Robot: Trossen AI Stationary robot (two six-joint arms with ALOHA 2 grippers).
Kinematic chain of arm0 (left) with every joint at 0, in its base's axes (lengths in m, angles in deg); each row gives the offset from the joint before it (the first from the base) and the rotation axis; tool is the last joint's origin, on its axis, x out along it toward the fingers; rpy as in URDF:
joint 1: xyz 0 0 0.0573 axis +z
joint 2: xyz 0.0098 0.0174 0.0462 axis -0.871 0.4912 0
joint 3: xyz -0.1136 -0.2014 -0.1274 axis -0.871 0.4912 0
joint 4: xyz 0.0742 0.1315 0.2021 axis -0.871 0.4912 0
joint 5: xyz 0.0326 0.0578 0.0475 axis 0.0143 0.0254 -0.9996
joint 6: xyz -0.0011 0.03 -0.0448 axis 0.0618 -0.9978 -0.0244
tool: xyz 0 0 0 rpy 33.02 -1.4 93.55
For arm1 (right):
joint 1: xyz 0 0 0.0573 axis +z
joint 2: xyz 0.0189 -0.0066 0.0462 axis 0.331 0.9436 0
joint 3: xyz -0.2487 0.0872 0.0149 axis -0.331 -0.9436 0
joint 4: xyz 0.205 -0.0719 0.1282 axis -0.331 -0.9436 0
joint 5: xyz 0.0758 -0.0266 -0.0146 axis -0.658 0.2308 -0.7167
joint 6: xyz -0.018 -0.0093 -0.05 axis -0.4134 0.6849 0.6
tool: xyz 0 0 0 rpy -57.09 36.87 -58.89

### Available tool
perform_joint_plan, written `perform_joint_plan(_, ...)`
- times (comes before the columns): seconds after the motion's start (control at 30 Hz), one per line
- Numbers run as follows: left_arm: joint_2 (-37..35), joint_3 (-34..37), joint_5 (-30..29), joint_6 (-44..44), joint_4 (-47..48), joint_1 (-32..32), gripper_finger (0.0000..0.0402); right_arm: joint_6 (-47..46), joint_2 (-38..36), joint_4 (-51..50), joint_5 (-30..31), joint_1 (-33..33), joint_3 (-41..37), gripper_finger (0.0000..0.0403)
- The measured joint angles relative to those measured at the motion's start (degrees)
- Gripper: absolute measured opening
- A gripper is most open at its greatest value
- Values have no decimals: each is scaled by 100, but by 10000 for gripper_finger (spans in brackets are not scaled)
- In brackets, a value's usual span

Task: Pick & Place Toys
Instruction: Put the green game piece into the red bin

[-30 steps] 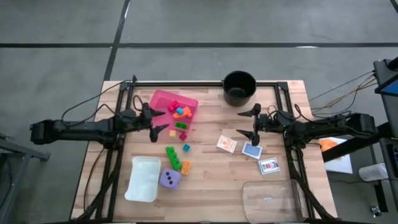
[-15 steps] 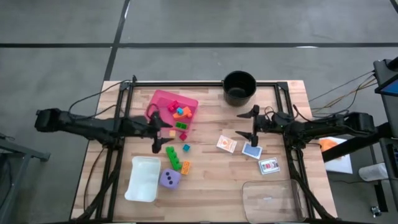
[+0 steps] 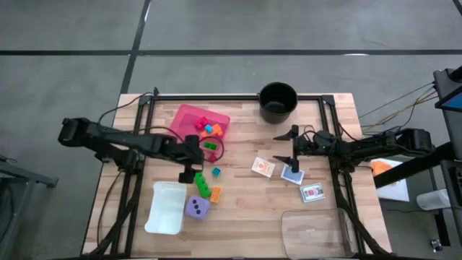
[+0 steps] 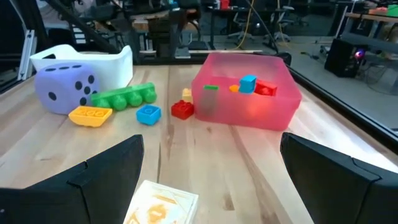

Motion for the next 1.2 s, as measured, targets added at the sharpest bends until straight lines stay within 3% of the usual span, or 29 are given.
perform_joint_plan(0.43,921,-361,-27,-1641,649,-55,316,-9,32,2,-251,1,0,378)
perform_joint_plan(1.2,1617,-383,-165,-2869,646,-546,315,-17,53,-1,-254,1,0,378)
